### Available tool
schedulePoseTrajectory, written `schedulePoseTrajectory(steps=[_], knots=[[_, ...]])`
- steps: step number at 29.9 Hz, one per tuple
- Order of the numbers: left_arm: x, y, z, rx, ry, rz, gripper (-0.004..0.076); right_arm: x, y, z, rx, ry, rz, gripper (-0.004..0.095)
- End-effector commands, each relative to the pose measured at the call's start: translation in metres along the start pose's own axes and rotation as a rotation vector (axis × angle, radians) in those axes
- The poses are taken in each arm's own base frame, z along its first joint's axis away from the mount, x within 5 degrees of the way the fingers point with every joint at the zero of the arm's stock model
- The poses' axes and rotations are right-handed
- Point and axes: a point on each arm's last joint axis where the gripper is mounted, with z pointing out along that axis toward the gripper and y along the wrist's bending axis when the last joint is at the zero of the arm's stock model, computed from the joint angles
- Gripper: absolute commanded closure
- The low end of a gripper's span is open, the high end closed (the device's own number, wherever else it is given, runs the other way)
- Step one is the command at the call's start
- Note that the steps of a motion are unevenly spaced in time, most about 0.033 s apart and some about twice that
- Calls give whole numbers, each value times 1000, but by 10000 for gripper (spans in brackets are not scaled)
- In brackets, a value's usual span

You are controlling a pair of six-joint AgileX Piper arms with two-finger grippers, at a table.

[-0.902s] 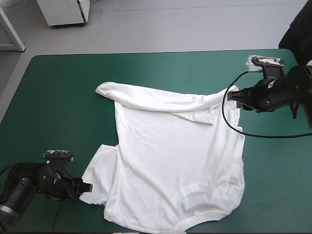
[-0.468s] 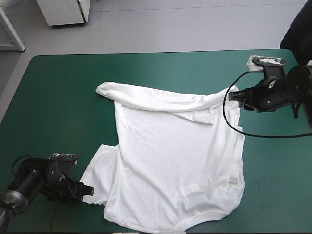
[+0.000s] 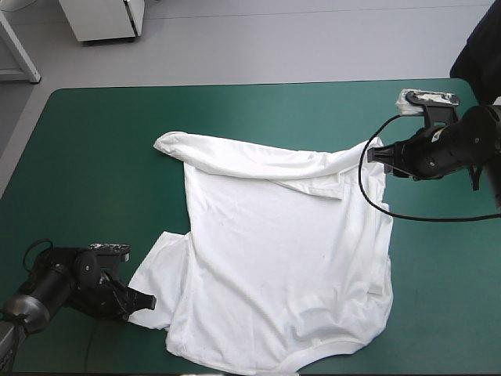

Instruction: Fold the cloth

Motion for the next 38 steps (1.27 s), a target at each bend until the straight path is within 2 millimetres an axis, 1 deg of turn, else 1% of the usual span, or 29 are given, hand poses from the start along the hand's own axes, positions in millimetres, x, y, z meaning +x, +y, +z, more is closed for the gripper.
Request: schedulePoseTrajectory(steps=[1,4,7,9,10,14,16,19,22,25,30,35,38], knots=[[-2,-1,6,11,-9,-10,746,4,0,-25,19,-71,-18,560],[-2,-1,6,11,-7,-10,746,15,-4,-31,61,-77,-31,522],[-2,-1,6,16,-7,-13,746,41,-6,-27,53,-29,-22,415],[-2,-1,6,16,-7,-13,746,61,-7,-17,30,27,-5,355],[-3,-1,5,16,-11,-8,746,72,-8,-10,17,64,5,345],[-4,-2,4,17,-15,-7,746,109,-14,18,15,199,49,344],[-4,-2,4,17,-16,-7,746,122,-17,33,19,245,56,344],[-6,-2,2,17,-25,-6,746,132,-20,49,17,256,72,344],[-8,-2,0,18,-35,-6,746,138,-22,59,11,243,86,364],[-11,-3,-3,18,-48,-4,746,144,-24,67,19,250,90,415],[-14,-3,-7,19,-63,-3,746,156,-28,79,30,267,106,422],[-14,-3,-7,19,-65,9,746,154,-32,91,55,307,97,422],[-14,-3,-7,19,-65,9,746,153,-29,103,38,335,94,422]])
